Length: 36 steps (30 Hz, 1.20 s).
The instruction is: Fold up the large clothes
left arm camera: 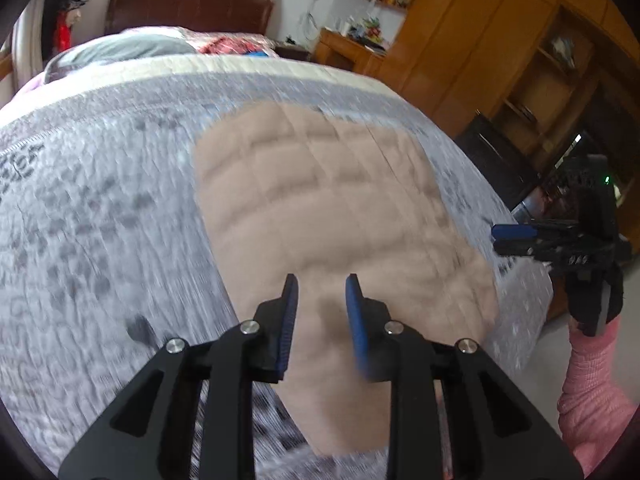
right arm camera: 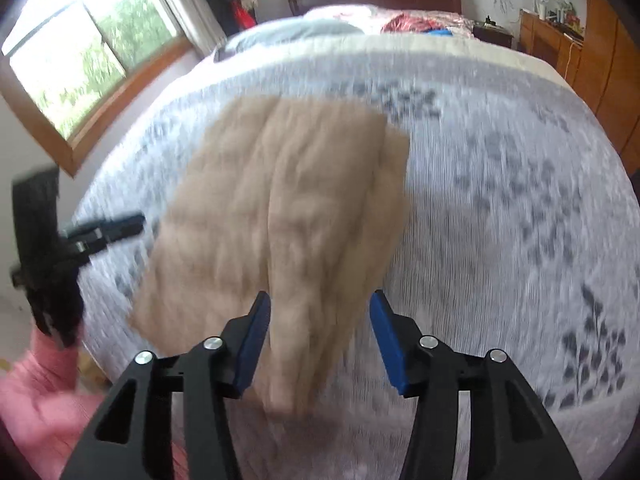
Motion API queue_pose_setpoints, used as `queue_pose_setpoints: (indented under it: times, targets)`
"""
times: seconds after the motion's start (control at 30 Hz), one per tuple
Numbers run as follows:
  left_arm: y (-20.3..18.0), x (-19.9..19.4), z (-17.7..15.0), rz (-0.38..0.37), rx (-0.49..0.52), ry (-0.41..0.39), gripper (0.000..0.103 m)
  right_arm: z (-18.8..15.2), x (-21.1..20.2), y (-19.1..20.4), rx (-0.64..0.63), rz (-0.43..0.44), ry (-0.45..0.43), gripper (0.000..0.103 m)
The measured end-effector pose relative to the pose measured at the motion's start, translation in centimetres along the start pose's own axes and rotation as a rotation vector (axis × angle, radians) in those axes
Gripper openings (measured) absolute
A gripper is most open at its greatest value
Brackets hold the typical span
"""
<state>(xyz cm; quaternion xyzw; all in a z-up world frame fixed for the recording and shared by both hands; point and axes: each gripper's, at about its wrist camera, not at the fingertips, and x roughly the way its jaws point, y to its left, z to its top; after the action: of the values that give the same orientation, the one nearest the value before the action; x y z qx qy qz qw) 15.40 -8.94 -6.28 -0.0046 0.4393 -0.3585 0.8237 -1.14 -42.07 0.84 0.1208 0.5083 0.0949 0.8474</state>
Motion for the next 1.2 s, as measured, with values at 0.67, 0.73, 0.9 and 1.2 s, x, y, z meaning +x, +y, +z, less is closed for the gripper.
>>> queue_pose_setpoints:
  times: [0.67,0.73,0.9,1.2]
  targets:
    - [0.5,7.5,5.4,-0.024,-0.045,0.082,0.023,6.3,8.1,-4.9,0.164,0.045,0.059,0.012]
    - [0.0,8.6,5.1,0.006,-0.018,0.1,0.023,5.6,9.4,-5.4,0.169,0.032,0.083,0.013]
    - [-0.6,10.4,4.7,0.064,0.035,0.117,0.024,5.2,11.4,-6.0,0.195,0.031,0.108,0.014]
    - [-0.6,5.1,5.2,0.013,-0.022,0.073,0.025,5.0,5.4,-5.5,0.197,-0.017,0.001,0.027]
